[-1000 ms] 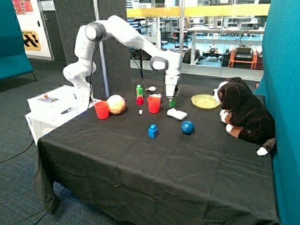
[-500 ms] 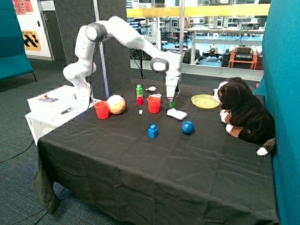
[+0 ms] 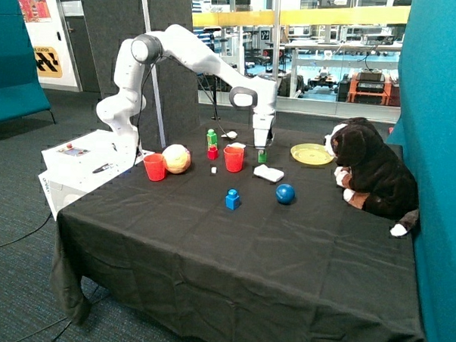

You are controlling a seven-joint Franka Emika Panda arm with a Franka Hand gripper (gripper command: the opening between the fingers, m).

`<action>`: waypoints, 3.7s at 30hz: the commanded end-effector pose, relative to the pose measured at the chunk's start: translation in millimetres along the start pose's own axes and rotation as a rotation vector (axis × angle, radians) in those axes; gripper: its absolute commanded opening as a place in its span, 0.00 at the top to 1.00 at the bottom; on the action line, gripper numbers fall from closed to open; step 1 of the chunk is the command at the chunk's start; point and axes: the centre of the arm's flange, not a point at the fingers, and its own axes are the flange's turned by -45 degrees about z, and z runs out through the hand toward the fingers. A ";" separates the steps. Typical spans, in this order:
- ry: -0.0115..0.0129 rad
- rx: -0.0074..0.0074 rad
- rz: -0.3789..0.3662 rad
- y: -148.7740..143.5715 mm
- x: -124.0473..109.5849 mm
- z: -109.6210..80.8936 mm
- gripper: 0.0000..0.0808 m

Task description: Stack green blocks

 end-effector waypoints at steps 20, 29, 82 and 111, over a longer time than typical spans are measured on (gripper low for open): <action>-0.0073 0.0009 0.010 13.9 -9.1 -2.9 1.00; -0.0073 0.0010 -0.021 17.4 -14.4 -28.2 1.00; -0.0072 0.0015 -0.159 -16.1 -58.5 -109.2 1.00; -0.0072 0.0018 -0.225 -38.3 -109.6 -135.5 1.00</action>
